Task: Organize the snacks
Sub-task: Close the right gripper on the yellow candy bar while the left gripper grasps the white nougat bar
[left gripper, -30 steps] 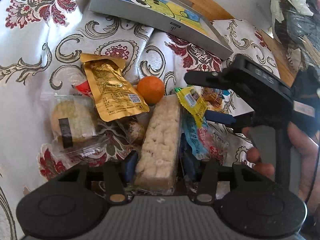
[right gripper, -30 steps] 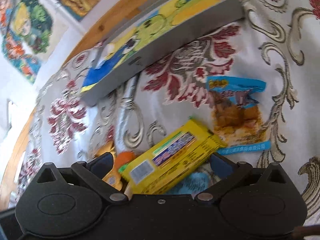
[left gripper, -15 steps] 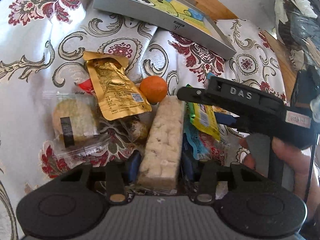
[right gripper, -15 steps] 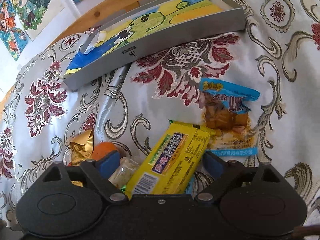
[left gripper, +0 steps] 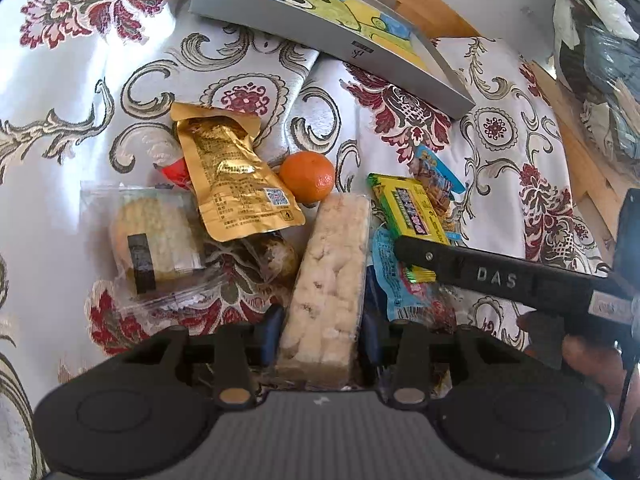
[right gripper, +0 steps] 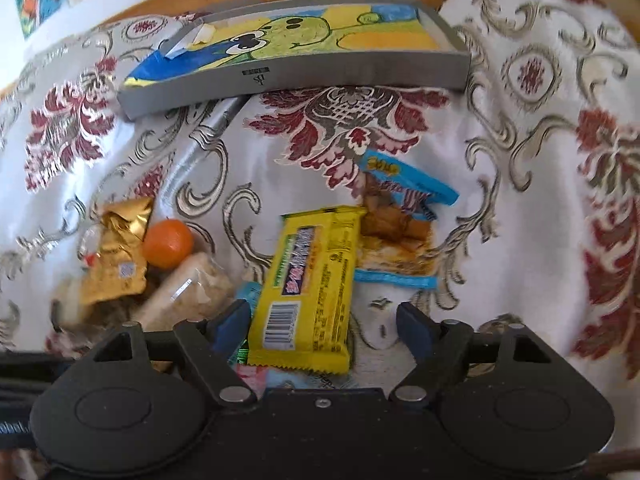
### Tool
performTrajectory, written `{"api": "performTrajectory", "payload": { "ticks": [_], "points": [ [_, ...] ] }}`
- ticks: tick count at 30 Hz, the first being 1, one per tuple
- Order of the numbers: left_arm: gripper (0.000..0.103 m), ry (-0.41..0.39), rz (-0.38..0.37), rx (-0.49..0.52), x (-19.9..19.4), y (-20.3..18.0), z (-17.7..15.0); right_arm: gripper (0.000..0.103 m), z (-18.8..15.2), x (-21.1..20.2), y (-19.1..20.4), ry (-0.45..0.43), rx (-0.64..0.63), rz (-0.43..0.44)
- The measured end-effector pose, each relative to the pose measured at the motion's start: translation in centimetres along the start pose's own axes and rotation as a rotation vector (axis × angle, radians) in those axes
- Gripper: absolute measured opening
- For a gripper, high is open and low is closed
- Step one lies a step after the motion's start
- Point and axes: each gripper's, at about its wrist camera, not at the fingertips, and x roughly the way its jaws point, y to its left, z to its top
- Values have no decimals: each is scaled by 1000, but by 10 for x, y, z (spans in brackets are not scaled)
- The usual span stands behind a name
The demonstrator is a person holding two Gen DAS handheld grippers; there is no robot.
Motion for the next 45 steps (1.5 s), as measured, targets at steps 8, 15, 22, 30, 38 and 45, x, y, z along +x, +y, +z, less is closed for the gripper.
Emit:
{"api": "performTrajectory", "payload": {
  "ticks": [8,15,22,30,38,45],
  "points": [
    [58,-9,5,24,6,-2,6,86,-1,4,13,-22,-71,-40],
    [81,-21,66,88,7,-10,6,83,-2,4,21,-54,-144,-87],
    [84,-48,164,233,7,-29,-2,75,-4,2,28,-80,-217,-116],
    [57,-23,76,163,6,-22,0,59,-5,1,28,-65,-190,-62],
    [47,-20,32,60,5,-7,5,53,-5,2,26,-60,-163,-30],
    [41,-19,21,27,3,-8,6,50,-5,-2,28,-84,-177,-31]
  ]
}}
